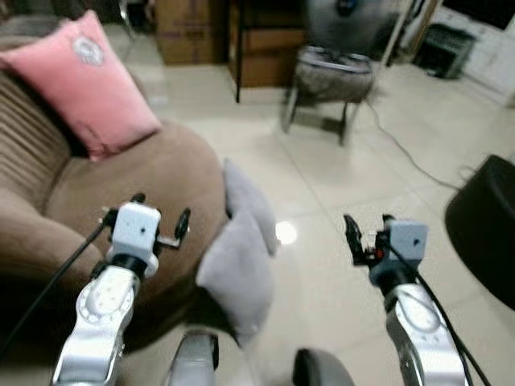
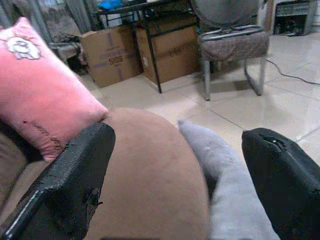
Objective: Move the pillow to the sofa from floor
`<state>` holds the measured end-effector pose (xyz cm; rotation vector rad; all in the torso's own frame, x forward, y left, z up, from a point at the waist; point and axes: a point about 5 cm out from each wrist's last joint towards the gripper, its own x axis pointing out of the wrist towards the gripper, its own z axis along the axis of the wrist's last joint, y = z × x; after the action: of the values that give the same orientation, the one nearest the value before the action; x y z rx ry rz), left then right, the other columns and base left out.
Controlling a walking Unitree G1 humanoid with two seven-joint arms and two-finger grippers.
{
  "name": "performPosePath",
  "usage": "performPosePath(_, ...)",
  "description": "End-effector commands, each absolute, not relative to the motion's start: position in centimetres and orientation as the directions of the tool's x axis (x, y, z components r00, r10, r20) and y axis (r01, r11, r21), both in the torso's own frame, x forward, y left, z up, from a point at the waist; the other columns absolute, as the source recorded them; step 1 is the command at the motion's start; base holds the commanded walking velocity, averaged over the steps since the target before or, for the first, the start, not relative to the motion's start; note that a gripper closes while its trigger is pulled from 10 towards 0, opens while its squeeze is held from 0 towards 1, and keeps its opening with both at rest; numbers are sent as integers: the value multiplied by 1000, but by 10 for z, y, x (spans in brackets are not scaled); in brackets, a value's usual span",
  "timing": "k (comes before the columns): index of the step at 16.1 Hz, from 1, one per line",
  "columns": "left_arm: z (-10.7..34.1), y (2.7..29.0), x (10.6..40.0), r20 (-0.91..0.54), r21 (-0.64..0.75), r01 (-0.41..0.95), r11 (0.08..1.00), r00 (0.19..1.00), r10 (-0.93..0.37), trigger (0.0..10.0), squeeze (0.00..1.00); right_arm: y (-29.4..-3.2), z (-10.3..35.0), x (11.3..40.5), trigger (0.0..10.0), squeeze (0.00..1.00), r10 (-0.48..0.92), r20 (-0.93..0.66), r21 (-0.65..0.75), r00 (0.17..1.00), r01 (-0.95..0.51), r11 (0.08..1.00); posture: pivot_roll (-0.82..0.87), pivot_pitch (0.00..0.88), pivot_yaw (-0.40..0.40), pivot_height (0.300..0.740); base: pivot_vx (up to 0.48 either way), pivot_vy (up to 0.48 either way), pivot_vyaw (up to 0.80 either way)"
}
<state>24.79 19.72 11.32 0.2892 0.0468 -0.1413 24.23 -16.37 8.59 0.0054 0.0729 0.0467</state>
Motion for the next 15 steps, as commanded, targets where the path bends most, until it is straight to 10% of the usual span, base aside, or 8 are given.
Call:
performPosePath(1,115,199,249,-66,285,153,946,988,-140,10000,0,-158,90,245,10000,0,66,-52,25,996,-65,998,128,0,-64,625,337,0,0)
performPosePath(15,118,202,254,-65,300,159,941,987,-146,10000,0,-154,86,245,10000,0,74,-67,117,995,-66,991,129,0,-45,610,249,0,-114)
